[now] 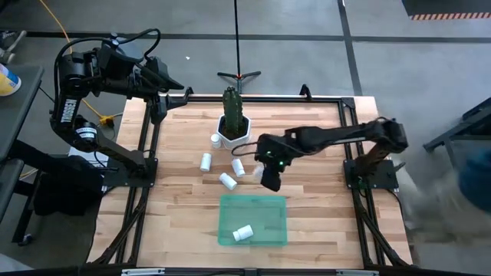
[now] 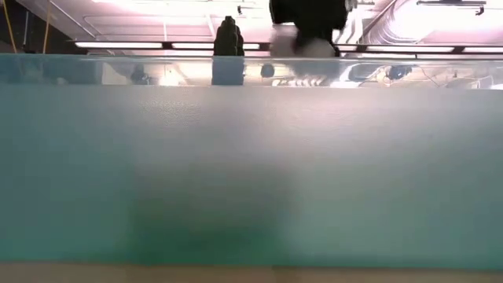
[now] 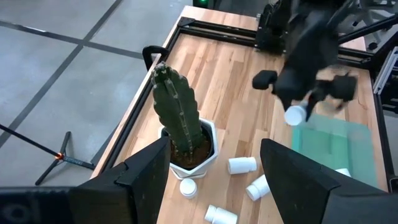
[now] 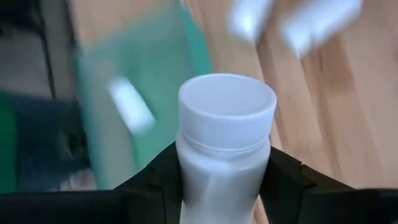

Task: Pick and place pill bottles into a basket
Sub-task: Put the white pill bottle into the green bin

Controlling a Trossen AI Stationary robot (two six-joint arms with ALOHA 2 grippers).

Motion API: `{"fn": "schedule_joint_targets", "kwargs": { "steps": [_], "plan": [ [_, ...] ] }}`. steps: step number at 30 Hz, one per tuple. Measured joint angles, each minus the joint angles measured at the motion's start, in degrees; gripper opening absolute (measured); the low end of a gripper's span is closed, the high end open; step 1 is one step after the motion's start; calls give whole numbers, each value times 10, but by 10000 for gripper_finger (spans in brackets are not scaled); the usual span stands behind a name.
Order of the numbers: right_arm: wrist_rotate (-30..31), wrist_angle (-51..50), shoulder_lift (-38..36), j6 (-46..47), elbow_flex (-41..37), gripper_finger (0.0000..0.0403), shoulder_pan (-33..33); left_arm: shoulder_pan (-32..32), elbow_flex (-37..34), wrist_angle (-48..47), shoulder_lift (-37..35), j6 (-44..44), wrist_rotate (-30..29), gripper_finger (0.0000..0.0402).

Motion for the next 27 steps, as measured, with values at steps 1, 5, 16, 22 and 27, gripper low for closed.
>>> {"fn": "schedule_joint_targets", "kwargs": {
  "steps": [1, 5, 16, 22, 27],
  "plan": [
    [16, 24, -13, 2, 0, 152, 5, 0, 0, 0, 0, 0, 0, 282],
    [95, 104, -54, -18, 0, 153, 31, 0, 0, 0, 4, -6, 0, 282],
    [252, 217, -82, -81, 0, 152, 84, 0, 0, 0, 61, -8, 64, 282],
    [266, 218, -82, -83, 0, 152, 83, 0, 0, 0, 99, 5, 110, 282],
    [260, 218, -82, -83, 0, 152, 99, -2, 0, 0, 122, 9, 163, 282]
  ]
}}
